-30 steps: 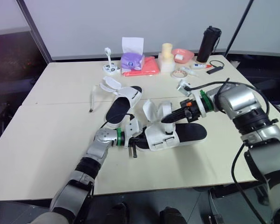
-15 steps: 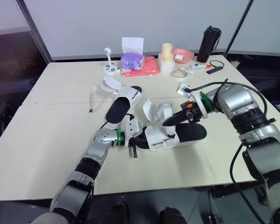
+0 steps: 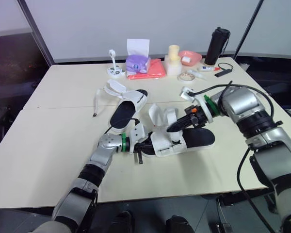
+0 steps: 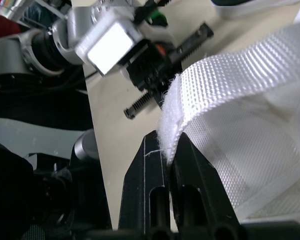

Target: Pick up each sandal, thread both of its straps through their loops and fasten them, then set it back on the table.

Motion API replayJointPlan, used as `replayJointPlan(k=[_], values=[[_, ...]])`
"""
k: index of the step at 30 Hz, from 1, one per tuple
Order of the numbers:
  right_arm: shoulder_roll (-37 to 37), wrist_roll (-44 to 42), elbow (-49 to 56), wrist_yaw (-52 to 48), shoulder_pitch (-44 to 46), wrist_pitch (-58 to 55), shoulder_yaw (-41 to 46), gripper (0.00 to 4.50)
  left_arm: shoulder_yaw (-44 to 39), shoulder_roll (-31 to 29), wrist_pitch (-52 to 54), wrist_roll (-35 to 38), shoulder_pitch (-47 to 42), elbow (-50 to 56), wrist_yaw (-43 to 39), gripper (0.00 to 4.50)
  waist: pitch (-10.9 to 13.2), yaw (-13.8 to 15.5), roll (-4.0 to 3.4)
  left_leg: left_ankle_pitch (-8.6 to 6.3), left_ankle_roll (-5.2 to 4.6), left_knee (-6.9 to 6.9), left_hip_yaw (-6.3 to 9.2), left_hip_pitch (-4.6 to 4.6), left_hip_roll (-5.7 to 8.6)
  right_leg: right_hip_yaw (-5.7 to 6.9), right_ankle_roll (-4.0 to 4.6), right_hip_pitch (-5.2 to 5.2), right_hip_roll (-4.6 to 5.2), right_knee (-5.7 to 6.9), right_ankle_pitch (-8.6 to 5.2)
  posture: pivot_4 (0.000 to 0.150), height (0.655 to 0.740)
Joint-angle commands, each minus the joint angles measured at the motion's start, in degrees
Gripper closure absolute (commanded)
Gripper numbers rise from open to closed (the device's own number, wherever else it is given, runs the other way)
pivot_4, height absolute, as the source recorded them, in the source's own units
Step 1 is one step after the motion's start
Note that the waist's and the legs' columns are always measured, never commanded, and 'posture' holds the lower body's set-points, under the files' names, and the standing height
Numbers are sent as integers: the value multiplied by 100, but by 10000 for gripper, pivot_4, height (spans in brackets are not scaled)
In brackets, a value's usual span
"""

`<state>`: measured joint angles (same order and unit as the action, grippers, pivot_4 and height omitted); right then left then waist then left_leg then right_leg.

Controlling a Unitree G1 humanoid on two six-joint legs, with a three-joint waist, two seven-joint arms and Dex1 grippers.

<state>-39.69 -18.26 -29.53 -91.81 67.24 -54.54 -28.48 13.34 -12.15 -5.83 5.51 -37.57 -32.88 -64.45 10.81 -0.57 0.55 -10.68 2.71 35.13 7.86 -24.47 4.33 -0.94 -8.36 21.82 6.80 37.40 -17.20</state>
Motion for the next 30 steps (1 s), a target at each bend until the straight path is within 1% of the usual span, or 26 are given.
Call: replayJointPlan(k=[1, 6, 12, 14, 17, 21, 30], values=[[7, 9, -103, -69, 128, 137, -139, 44466, 120, 40, 62, -126, 118, -78, 103, 45000, 0, -1, 0, 0, 0, 0, 0, 0, 0, 0, 0, 0, 0, 0, 0, 1500, 7400], [205, 353, -811, -69, 140, 683, -296, 44466, 127, 15, 91, -116, 170, 6, 117, 45000, -2, -4, -1, 0, 0, 1, 0, 2, 0, 0, 0, -3, 0, 1, 0, 1500, 7400], [530, 910, -1738, -60, 264, 1535, -171, 44466, 128, -18, 143, -106, 227, 106, 132, 45000, -2, -12, -2, 0, 0, -1, -2, 3, 2, 0, 0, -2, 0, 1, 0, 1500, 7400], [566, 960, -1879, -65, 289, 1708, -156, 44466, 131, -20, 159, -105, 248, 142, 138, 45000, -2, -21, -2, 0, 1, -3, -1, 3, 1, 0, 0, 1, 0, 2, 0, 1500, 7400], [513, 855, -1791, -69, 261, 1822, -226, 44466, 132, -21, 170, -103, 260, 159, 150, 45000, -2, -36, -3, 0, 1, -11, -3, 1, 1, -4, 0, 10, 0, 5, 0, 1500, 7400], [355, 594, -1310, -69, 110, 1839, -270, 44466, 138, -19, 182, -104, 286, 166, 166, 45000, -2, -32, -3, 1, 2, -10, -3, 1, 1, -5, 0, 12, 0, 7, 0, 1500, 7400], [116, 400, -419, -69, -245, 1766, -23, 44466, 165, 11, 249, -88, 313, 212, 158, 45000, -2, -31, -3, 0, 2, -11, -3, 1, 0, -6, 0, 12, 0, 7, 0, 1500, 7400]])
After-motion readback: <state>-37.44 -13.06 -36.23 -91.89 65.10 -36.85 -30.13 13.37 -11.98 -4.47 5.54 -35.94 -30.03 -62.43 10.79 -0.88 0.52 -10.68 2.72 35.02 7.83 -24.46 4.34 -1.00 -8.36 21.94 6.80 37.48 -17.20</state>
